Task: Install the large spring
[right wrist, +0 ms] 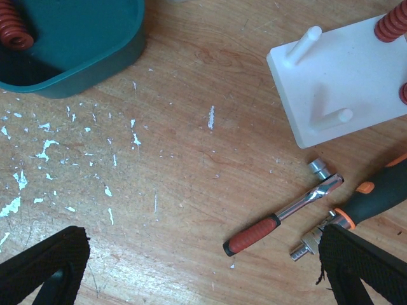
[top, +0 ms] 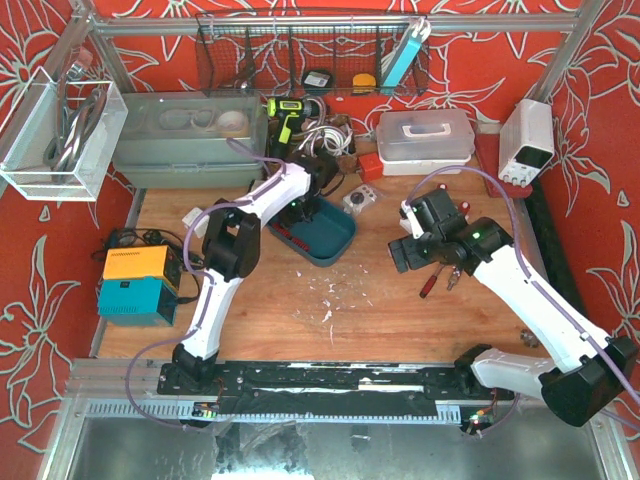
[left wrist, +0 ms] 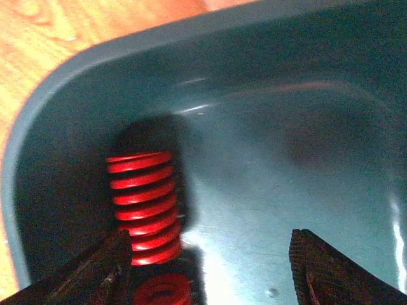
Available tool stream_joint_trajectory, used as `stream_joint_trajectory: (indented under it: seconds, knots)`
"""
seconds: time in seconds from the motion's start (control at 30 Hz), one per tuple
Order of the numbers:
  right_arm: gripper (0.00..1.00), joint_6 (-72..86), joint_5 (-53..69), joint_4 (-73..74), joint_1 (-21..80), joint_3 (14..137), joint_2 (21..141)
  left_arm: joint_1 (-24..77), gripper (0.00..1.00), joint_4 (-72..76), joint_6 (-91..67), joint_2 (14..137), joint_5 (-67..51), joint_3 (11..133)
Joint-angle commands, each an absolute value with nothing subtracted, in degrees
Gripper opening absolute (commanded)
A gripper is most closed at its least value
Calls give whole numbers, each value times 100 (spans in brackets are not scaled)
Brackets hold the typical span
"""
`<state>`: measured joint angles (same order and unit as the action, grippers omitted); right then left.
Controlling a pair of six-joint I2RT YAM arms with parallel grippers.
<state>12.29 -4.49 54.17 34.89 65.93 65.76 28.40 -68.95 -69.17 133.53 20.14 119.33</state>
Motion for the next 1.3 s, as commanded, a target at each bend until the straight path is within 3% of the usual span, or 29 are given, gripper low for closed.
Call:
stream_joint_trajectory:
  seconds: [0.0, 0.53, 0.77, 1.03, 1.27]
  knots:
    - [99, 1154, -488, 5482, 3498, 6591, 6638, 2764, 70, -7626, -7323, 13495, 2092, 12074]
    - [99, 1104, -532, 5489, 3495, 6548, 6700, 2746, 71, -7232, -7241, 13845, 1651, 11937]
    - [99, 1089, -553, 5536, 3497, 6633, 6797, 2786, 66, -6016, -6736, 13641, 1525, 11411]
    - [99, 1038, -641, 5555, 3489, 6738, 6924, 2766, 56, -5783, -6610, 13410, 1637, 10982]
    - [99, 1097, -599, 5550, 3488, 6757, 6961, 2655, 61, -5925, -6399, 13372, 1875, 11307]
